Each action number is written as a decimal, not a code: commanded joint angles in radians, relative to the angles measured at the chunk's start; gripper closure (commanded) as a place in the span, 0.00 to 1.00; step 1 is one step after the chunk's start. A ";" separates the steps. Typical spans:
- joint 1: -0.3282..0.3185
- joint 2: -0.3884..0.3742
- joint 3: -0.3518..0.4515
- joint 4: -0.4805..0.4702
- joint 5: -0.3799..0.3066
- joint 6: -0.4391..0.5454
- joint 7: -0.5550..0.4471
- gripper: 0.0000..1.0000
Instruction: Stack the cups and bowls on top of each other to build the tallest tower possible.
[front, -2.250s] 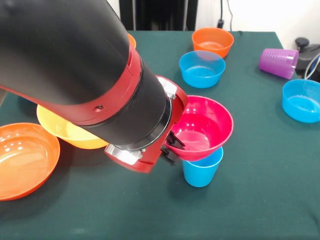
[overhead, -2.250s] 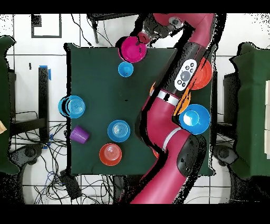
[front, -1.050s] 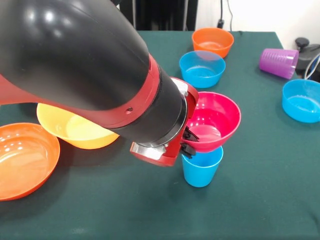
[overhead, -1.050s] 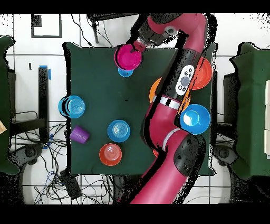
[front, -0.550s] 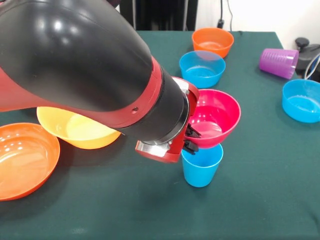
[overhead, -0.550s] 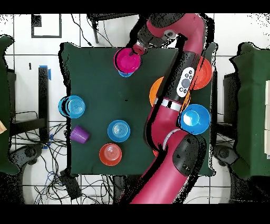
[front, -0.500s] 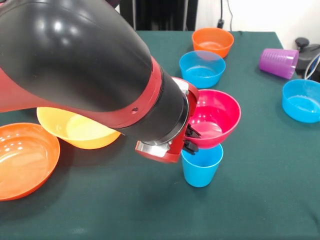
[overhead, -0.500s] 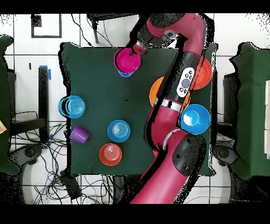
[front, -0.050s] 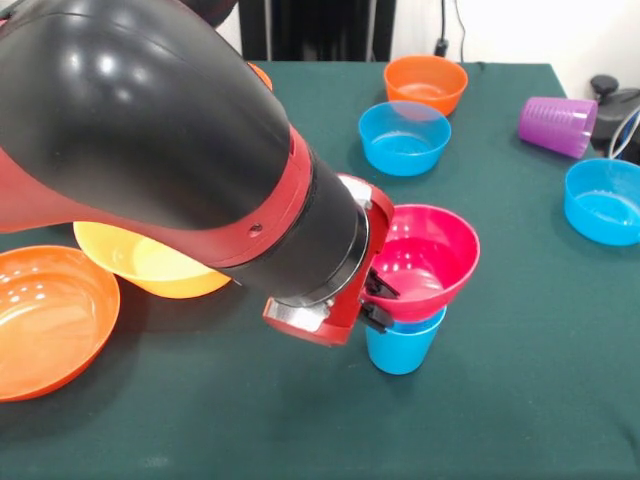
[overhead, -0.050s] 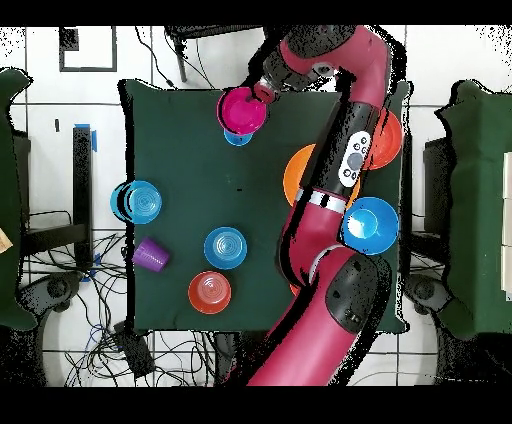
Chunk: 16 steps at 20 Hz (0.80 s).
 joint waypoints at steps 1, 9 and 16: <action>0.022 0.003 -0.175 -0.027 0.025 -0.083 0.269 1.00; 0.031 -0.001 -0.215 -0.028 0.068 -0.115 0.274 1.00; 0.032 -0.012 -0.256 -0.017 0.093 -0.121 0.280 1.00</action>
